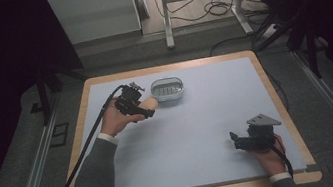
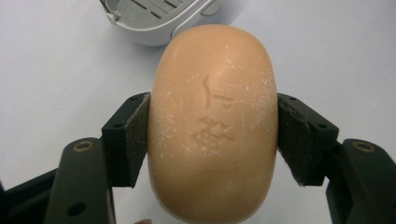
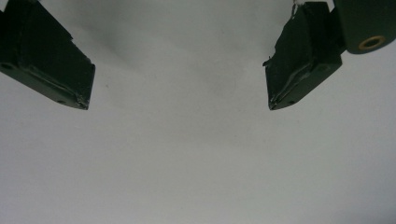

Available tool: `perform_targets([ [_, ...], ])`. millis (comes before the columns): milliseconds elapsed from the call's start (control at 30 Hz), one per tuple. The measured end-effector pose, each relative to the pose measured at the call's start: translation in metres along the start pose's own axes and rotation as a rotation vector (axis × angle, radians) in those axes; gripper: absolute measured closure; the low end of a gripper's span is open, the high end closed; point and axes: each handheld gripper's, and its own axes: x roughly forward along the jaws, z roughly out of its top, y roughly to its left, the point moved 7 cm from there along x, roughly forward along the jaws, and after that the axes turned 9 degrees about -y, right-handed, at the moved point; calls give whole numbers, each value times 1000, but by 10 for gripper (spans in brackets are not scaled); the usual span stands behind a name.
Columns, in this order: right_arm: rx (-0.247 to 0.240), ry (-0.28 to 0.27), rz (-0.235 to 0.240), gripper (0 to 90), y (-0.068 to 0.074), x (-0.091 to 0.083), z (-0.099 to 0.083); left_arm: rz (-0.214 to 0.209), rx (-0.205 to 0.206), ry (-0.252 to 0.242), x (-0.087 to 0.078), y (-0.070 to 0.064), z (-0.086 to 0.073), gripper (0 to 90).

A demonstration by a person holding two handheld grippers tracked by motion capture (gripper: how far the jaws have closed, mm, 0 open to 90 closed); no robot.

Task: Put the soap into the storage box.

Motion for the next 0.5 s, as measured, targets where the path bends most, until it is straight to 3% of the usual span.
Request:
perform_targets([
  [500, 8, -8, 4, 85, -1, 0, 0, 10, 8, 9, 12, 6, 24, 323],
])
